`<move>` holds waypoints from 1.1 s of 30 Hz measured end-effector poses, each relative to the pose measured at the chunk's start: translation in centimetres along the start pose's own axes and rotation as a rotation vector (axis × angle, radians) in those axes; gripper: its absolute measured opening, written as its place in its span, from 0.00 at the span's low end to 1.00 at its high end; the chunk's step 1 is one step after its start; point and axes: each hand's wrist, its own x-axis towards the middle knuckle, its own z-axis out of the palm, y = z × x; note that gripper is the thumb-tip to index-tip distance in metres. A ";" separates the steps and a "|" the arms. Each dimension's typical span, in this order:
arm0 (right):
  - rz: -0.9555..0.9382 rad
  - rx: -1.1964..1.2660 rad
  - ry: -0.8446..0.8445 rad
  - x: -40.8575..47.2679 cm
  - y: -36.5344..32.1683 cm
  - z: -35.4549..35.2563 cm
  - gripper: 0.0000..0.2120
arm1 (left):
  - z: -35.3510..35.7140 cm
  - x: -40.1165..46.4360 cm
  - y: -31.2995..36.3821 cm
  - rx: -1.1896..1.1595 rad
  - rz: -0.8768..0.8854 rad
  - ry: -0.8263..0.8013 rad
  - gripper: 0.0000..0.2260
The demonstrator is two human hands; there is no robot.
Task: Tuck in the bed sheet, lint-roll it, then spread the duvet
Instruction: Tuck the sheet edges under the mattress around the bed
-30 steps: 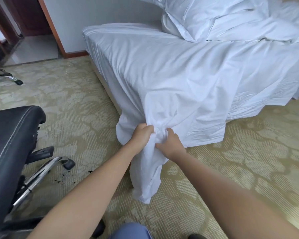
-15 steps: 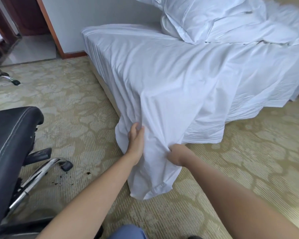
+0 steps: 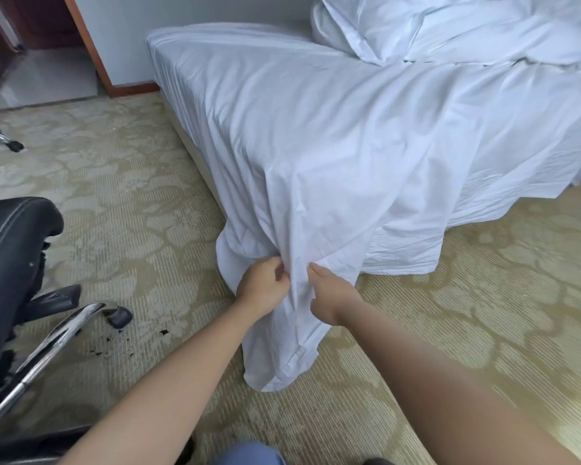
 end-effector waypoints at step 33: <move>-0.015 -0.128 0.256 6.9 1.4 5.6 0.30 | 2.4 3.4 -5.7 0.106 0.090 -0.299 0.22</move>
